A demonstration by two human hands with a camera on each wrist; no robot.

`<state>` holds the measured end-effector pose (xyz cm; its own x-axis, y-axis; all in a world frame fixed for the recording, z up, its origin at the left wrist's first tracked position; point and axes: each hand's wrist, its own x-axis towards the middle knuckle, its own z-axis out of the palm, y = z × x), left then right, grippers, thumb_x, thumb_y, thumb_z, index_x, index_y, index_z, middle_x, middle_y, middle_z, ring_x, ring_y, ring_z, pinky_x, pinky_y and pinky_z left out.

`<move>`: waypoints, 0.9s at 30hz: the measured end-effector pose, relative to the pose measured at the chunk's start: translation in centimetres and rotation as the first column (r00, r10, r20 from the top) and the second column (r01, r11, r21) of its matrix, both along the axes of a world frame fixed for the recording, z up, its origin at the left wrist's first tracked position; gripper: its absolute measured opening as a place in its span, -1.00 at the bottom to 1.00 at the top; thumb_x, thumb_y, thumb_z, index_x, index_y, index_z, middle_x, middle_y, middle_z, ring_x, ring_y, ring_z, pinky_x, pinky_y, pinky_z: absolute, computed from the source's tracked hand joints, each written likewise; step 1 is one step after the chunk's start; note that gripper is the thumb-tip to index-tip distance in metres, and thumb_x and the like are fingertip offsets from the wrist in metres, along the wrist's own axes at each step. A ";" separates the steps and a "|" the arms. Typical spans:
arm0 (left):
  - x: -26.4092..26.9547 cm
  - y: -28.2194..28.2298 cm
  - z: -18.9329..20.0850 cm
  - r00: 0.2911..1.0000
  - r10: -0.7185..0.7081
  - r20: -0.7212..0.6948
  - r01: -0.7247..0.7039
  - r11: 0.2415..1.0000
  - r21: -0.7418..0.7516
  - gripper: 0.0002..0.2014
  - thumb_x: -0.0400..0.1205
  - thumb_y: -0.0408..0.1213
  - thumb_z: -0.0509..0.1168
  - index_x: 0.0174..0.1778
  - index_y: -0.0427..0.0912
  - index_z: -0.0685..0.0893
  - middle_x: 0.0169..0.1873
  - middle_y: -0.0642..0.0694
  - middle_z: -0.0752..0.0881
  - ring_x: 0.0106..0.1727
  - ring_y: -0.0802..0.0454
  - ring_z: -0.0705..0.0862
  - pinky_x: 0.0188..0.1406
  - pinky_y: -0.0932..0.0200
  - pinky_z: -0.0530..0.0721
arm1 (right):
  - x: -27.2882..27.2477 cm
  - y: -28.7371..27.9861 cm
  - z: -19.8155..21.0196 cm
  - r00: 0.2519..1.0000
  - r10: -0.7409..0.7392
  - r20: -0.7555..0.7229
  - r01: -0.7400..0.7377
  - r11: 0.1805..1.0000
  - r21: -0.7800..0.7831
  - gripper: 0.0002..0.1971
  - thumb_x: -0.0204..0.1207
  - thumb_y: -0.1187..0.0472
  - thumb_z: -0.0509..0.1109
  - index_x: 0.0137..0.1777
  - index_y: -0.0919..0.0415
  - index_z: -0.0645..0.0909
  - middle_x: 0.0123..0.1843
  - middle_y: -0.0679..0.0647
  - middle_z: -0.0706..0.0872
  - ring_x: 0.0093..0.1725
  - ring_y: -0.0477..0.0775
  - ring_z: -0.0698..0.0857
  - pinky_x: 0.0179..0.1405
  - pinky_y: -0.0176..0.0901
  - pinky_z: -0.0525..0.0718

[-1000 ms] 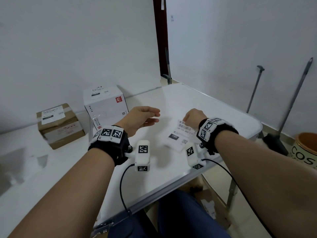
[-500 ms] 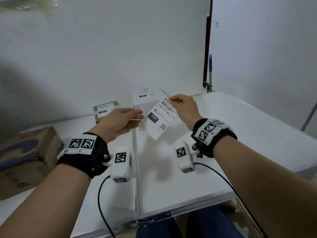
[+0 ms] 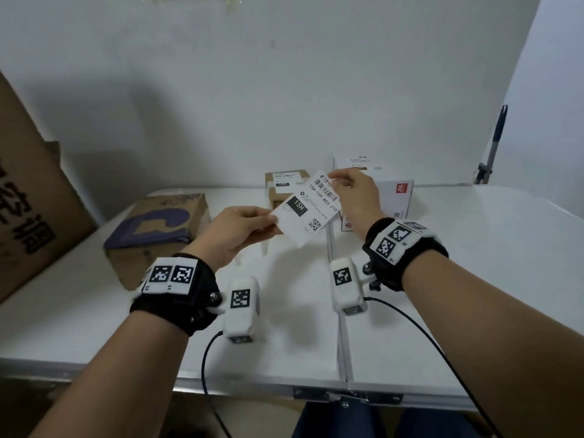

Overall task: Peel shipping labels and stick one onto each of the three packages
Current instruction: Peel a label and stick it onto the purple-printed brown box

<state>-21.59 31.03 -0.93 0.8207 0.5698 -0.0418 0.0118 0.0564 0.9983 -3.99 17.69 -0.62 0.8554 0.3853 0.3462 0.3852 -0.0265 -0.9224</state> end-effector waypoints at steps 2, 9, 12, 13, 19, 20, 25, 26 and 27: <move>-0.9 0.7 -0.4 1.000 0.024 0.006 -0.024 1.000 -0.006 -0.94 0.58 -0.48 0.39 -0.11 -0.41 0.73 -0.35 -0.19 0.80 -0.33 0.09 0.79 -0.26 0.36 0.73 | -0.5 1.1 -0.1 1.000 0.003 0.021 -0.003 1.000 0.002 -0.83 0.58 0.33 0.30 -0.01 0.07 0.68 -0.04 0.07 0.75 -0.03 0.02 0.74 -0.08 -0.17 0.73; -2.8 2.8 -1.3 0.990 0.116 0.077 -0.110 0.991 -0.076 -0.90 0.61 -0.48 0.34 -0.06 -0.48 0.69 -0.33 -0.24 0.78 -0.34 0.07 0.79 -0.27 0.35 0.74 | -2.3 4.1 -0.7 0.992 0.014 0.127 0.002 0.992 -0.123 -0.77 0.57 0.33 0.31 0.18 0.12 0.64 0.19 0.10 0.68 0.15 0.02 0.66 0.01 -0.28 0.67; -3.2 3.2 -1.4 0.981 0.153 0.123 -0.141 0.985 -0.096 -0.92 0.63 -0.49 0.32 -0.07 -0.45 0.68 -0.28 -0.28 0.76 -0.33 0.06 0.78 -0.21 0.32 0.76 | -3.3 5.0 -0.3 0.963 0.074 0.257 -0.012 0.971 -0.237 -0.76 0.52 0.31 0.38 0.15 0.10 0.66 0.20 0.05 0.60 0.19 0.00 0.59 0.21 -0.26 0.54; -3.2 3.3 -1.4 0.978 0.156 0.137 -0.143 0.985 -0.100 -0.92 0.63 -0.49 0.32 -0.06 -0.45 0.68 -0.27 -0.28 0.76 -0.31 0.05 0.78 -0.18 0.30 0.77 | -4.0 5.2 0.0 0.957 0.154 0.245 -0.094 0.966 -0.240 -0.80 0.52 0.31 0.39 0.11 0.14 0.69 0.15 0.04 0.65 0.12 -0.06 0.61 0.13 -0.36 0.53; -3.0 3.3 -1.2 0.974 0.118 0.194 -0.101 0.990 -0.097 -0.81 0.63 -0.46 0.33 0.06 -0.54 0.67 -0.18 -0.29 0.77 -0.21 0.00 0.78 -0.04 0.25 0.77 | -7.1 6.2 0.5 0.847 0.508 0.158 -0.401 0.805 -0.438 -0.79 0.50 0.12 0.48 0.05 0.19 0.77 -0.01 0.02 0.81 -0.01 -0.09 0.74 0.02 -0.27 0.70; -2.9 3.4 -1.2 0.973 0.112 0.200 -0.093 0.990 -0.102 -0.79 0.62 -0.45 0.33 0.09 -0.54 0.66 -0.15 -0.30 0.77 -0.19 0.00 0.78 -0.01 0.24 0.77 | -7.2 6.3 0.3 0.852 0.504 0.141 -0.412 0.812 -0.413 -0.80 0.50 0.13 0.48 0.05 0.21 0.76 -0.03 0.04 0.81 -0.07 -0.09 0.74 -0.04 -0.27 0.72; -2.7 3.5 -1.4 0.974 0.074 0.216 -0.054 0.994 -0.096 -0.83 0.63 -0.45 0.32 0.06 -0.47 0.69 -0.12 -0.29 0.77 -0.14 -0.01 0.76 0.05 0.22 0.75 | -7.3 6.4 0.0 0.868 0.496 0.033 -0.467 0.836 -0.287 -0.85 0.51 0.25 0.47 0.04 0.25 0.72 -0.05 0.14 0.81 -0.08 -0.02 0.75 -0.03 -0.19 0.76; -2.6 3.4 -1.4 0.974 0.070 0.214 -0.050 0.994 -0.099 -0.83 0.64 -0.45 0.31 0.06 -0.48 0.69 -0.12 -0.30 0.78 -0.13 -0.02 0.77 0.04 0.23 0.75 | -7.2 6.4 0.0 0.870 0.493 0.024 -0.468 0.839 -0.277 -0.86 0.50 0.26 0.47 0.03 0.24 0.72 -0.07 0.14 0.80 -0.08 -0.02 0.75 0.00 -0.16 0.76; -2.5 3.4 -1.4 0.975 0.067 0.212 -0.047 0.994 -0.100 -0.83 0.64 -0.46 0.30 0.06 -0.49 0.69 -0.12 -0.30 0.78 -0.13 -0.02 0.77 0.03 0.23 0.75 | -7.2 6.4 0.0 0.871 0.491 0.020 -0.468 0.841 -0.271 -0.87 0.50 0.27 0.47 0.02 0.23 0.71 -0.10 0.11 0.79 -0.09 -0.02 0.74 0.00 -0.15 0.76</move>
<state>-24.04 34.42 -2.28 0.7826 0.6178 0.0766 -0.2087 0.1445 0.9672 -11.18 24.06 -0.59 0.5129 0.8225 0.2459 0.4858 -0.0419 -0.8731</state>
